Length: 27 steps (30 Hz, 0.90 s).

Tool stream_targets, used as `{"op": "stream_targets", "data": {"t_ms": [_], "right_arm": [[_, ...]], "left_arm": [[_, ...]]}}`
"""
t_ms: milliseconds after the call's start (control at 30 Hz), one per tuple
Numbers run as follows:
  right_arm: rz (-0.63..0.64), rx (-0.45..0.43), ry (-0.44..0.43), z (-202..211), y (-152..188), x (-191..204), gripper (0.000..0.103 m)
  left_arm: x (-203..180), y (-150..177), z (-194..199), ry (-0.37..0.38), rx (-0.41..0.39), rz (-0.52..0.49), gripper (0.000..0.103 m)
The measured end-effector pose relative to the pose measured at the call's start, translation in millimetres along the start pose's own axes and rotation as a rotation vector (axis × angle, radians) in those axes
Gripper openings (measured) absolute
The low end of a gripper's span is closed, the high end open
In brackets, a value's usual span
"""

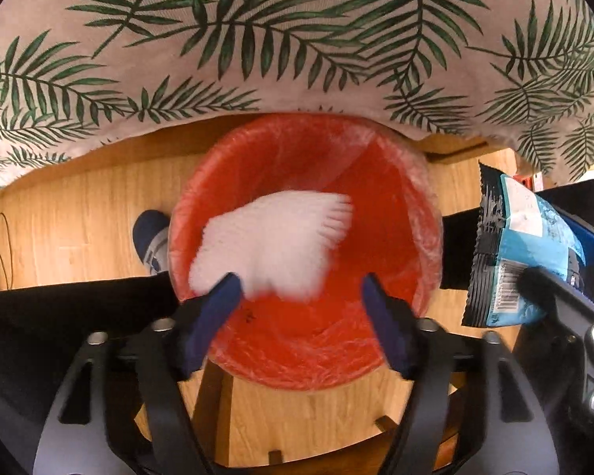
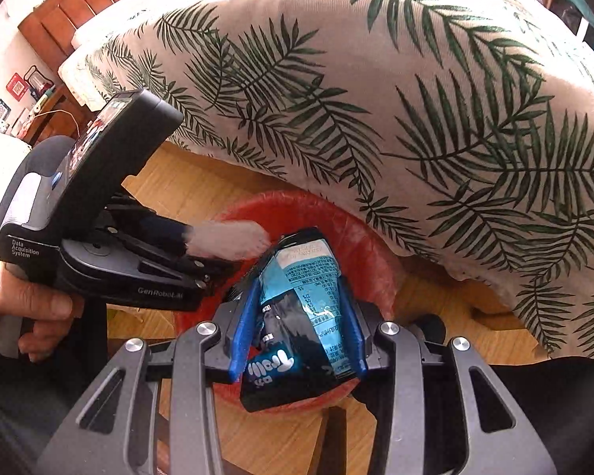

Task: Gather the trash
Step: 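Open the left tool to drop the foam mesh while the right tool drops the wrapper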

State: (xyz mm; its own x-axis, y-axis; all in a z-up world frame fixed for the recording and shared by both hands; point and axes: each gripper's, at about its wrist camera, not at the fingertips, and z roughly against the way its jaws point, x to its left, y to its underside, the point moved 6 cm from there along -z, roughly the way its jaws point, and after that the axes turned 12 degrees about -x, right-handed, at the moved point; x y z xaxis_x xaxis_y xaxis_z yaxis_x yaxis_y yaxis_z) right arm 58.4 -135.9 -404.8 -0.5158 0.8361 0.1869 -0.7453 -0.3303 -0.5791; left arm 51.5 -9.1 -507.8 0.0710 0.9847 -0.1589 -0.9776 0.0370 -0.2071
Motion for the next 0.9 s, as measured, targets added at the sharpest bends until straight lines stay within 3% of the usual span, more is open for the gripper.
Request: {"op": "stream_targets", "data": {"t_ms": [233, 400, 600, 900], "right_arm": [[-0.004, 0.023, -0.005, -8.6, 3.8, -0.2, 0.039], [-0.013, 0.062, -0.036, -25.5, 7.2, 4.2, 0.039], [0.016, 0.121, -0.085, -57.2, 13.4, 18.8, 0.039], [0.053, 0.161, -0.107, -86.4, 18.8, 33.6, 0.046]], "left_arm": [[5.1, -2.9, 2.1, -0.008, -0.003, 0.026, 0.080], [26.9, -8.8, 23.1, -0.110, -0.070, 0.084, 0.084], [53.3, -15.5, 34.2, -0.179, -0.117, 0.165, 0.089], [69.6, -20.8, 34.3, -0.197, -0.123, 0.198, 0.089]]}}
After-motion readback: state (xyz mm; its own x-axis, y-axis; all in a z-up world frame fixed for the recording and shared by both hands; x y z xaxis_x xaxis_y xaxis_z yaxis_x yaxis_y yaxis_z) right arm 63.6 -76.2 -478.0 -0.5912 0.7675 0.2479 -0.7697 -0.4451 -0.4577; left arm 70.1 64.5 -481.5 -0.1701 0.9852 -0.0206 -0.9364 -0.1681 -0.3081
